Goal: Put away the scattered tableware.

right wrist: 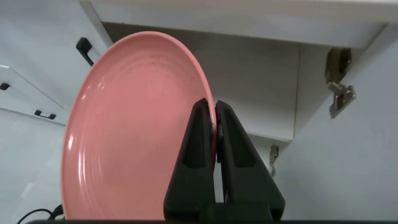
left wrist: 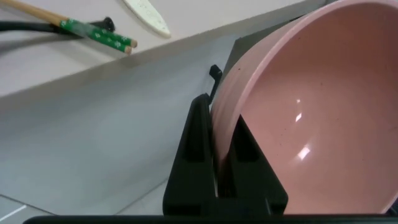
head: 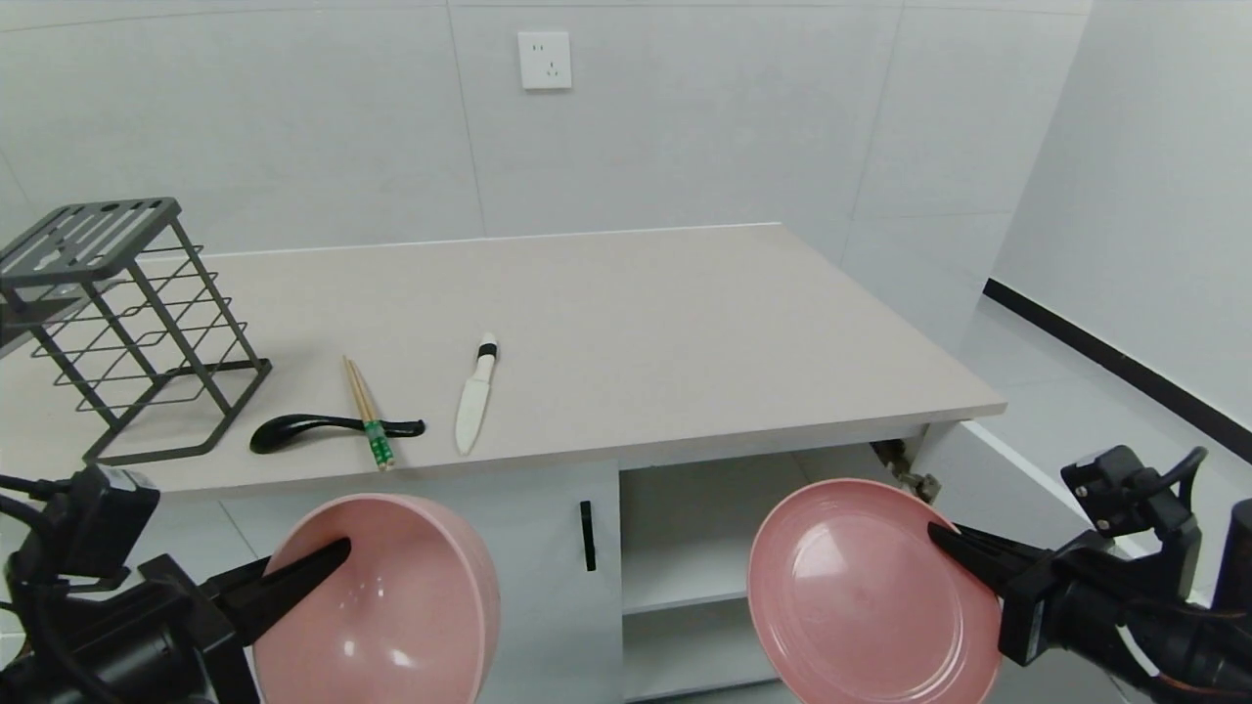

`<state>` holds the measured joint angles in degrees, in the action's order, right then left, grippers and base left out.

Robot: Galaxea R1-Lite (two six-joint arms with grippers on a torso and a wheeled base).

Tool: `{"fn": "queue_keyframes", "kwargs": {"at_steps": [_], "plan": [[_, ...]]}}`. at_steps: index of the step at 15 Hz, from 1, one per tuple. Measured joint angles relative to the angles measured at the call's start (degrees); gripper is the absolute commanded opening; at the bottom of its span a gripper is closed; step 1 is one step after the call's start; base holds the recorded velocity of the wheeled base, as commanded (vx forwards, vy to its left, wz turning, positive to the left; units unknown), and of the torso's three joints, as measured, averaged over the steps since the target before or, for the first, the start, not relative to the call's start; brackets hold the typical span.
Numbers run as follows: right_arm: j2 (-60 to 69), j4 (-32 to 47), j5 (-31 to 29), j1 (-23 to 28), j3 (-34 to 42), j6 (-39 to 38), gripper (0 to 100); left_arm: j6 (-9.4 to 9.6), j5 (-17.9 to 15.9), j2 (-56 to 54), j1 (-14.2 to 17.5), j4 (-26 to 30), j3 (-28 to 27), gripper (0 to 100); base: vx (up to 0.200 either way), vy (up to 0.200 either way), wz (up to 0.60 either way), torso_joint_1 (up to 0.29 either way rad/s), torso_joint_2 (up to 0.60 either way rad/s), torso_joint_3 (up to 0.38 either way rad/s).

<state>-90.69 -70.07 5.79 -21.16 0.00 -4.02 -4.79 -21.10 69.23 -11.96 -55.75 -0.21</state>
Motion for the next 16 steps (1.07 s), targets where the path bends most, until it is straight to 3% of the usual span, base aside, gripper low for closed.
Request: {"fn": "queue_keyframes", "kwargs": {"at_steps": [16], "plan": [[0.12,0.11,0.00,-0.80,0.00,-0.02,0,0.26,-0.27,-1.15,-0.71,2.00,0.21,0,0.000,0.000,0.00,-0.249,0.42,0.184]]}}
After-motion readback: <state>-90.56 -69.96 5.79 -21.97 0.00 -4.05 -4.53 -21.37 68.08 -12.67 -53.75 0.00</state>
